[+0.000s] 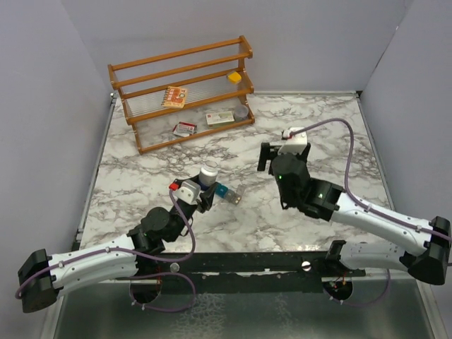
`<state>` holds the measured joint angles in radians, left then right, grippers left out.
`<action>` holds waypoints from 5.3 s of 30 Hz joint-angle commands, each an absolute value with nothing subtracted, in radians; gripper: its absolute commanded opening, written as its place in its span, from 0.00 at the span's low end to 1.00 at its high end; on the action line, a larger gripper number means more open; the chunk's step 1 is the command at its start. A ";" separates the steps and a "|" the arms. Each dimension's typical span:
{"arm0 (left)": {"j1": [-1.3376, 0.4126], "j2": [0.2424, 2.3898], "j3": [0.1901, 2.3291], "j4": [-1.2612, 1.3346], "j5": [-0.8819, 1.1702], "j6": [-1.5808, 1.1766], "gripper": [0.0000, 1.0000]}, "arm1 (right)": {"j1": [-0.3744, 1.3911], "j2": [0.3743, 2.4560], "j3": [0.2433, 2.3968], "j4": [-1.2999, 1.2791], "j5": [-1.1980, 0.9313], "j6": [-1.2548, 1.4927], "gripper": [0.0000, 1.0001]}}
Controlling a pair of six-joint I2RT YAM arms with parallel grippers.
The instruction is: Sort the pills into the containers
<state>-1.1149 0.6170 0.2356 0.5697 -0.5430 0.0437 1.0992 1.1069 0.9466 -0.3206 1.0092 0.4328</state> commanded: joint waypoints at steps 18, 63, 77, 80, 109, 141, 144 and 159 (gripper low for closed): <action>-1.117 0.607 0.215 0.617 -0.499 0.018 0.04 | 0.733 1.336 0.704 -0.077 0.641 0.549 0.78; -1.117 0.644 0.054 0.827 -0.084 -0.037 0.00 | 0.733 1.499 0.595 -0.137 0.712 0.877 0.63; -1.117 0.656 0.054 0.832 -0.112 -0.053 0.00 | 0.733 1.534 0.576 -0.128 0.670 0.891 0.18; -1.117 0.658 0.051 0.834 -0.109 -0.054 0.00 | 0.734 1.521 0.580 -0.137 0.651 0.885 0.05; -1.117 0.717 0.076 0.872 -0.145 -0.030 0.00 | 0.745 1.285 0.624 -0.167 0.604 0.736 0.04; -1.115 0.921 0.460 0.922 -0.131 0.140 0.00 | 0.755 1.199 0.876 -0.155 0.439 0.365 0.09; -1.115 0.857 0.396 0.920 -0.244 0.132 0.00 | 0.755 1.207 0.905 -0.167 0.388 0.338 0.10; -1.090 0.509 0.265 0.711 -0.662 0.292 0.00 | 0.754 1.189 0.843 -0.106 0.408 0.313 0.15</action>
<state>-1.1091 0.5735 0.2611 0.7666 -0.5518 0.2237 0.7471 1.1988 0.8749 -0.1642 0.3950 0.3378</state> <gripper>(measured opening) 0.539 0.133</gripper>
